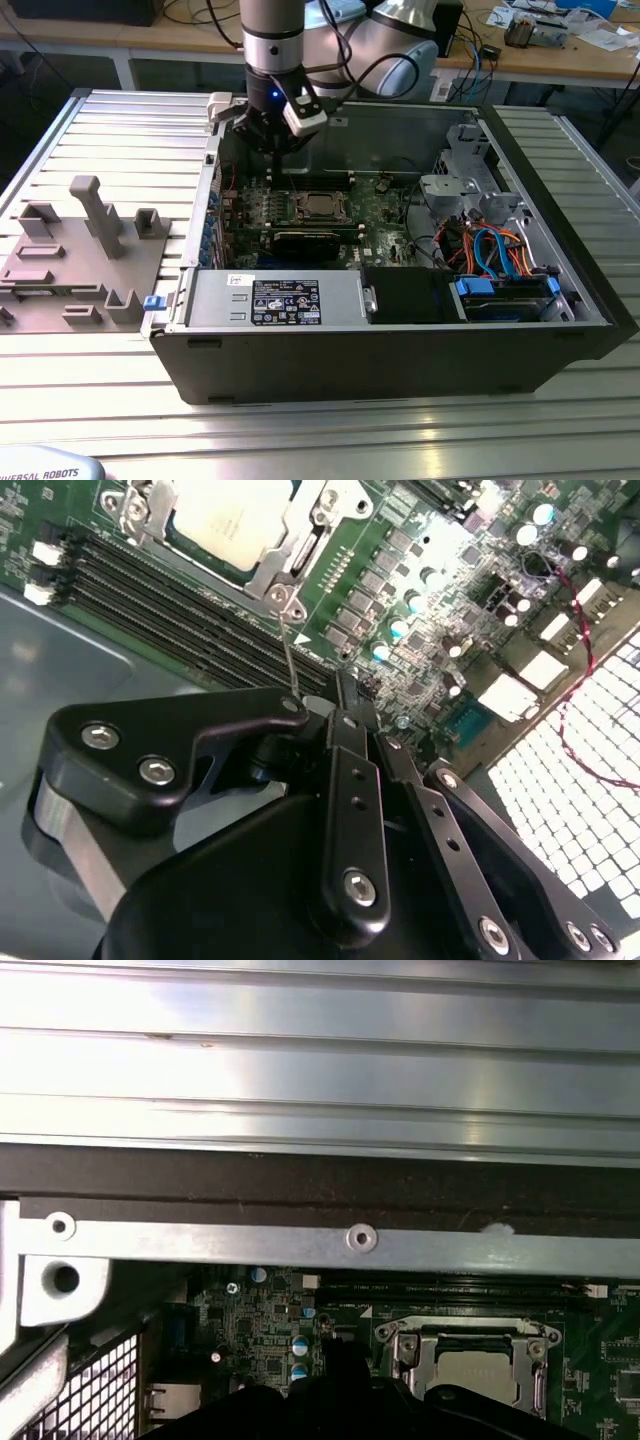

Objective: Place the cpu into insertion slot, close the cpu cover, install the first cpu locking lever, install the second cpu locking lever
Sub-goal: 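Install the first cpu locking lever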

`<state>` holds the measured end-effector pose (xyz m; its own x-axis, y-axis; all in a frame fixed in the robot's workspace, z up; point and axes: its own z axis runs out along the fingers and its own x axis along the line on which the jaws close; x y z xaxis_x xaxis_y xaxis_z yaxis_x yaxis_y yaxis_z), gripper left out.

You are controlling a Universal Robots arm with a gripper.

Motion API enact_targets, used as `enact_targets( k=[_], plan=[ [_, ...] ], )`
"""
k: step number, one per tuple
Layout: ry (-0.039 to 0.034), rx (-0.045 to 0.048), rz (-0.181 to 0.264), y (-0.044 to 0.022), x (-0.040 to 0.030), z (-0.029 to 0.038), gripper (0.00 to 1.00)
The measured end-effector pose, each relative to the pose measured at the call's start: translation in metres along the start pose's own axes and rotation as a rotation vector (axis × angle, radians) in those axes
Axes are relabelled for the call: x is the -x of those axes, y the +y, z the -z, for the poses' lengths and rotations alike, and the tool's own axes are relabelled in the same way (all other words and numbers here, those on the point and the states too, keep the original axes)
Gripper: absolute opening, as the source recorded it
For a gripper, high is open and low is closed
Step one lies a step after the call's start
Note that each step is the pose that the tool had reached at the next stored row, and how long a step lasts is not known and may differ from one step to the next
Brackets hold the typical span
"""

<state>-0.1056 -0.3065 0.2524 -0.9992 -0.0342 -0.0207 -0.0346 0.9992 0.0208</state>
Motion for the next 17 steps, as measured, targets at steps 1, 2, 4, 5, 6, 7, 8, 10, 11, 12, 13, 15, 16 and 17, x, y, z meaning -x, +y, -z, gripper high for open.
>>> enact_targets(
  k=[1,2,4,5,6,7,8,10,11,12,13,15,16,17],
  plan=[
    [0.0000,0.0009,0.000,0.0000,0.0015,-0.0001,0.11],
    [0.0002,0.0017,0.000,-0.0001,0.0031,-0.0001,0.11],
    [0.0006,0.0032,0.000,-0.0002,0.0063,-0.0001,0.11],
    [0.0007,0.0036,0.000,-0.0003,0.0074,-0.0001,0.11],
    [0.0010,0.0043,0.000,-0.0003,0.0093,-0.0002,0.11],
    [0.0014,0.0053,0.000,-0.0004,0.0115,-0.0002,0.11],
    [0.0016,0.0064,0.000,-0.0005,0.0132,-0.0002,0.11],
    [0.0019,0.0076,0.000,-0.0005,0.0152,-0.0003,0.11],
    [0.0020,0.0079,0.000,-0.0006,0.0161,-0.0003,0.11],
    [0.0023,0.0086,0.000,-0.0006,0.0182,-0.0003,0.11],
    [0.0024,0.0090,0.000,-0.0007,0.0191,-0.0003,0.11],
    [0.0027,0.0100,0.000,-0.0007,0.0210,-0.0004,0.11],
    [0.0030,0.0114,0.000,-0.0008,0.0230,-0.0004,0.11],
    [0.0031,0.0122,0.000,-0.0009,0.0238,-0.0004,0.11]
  ],
)
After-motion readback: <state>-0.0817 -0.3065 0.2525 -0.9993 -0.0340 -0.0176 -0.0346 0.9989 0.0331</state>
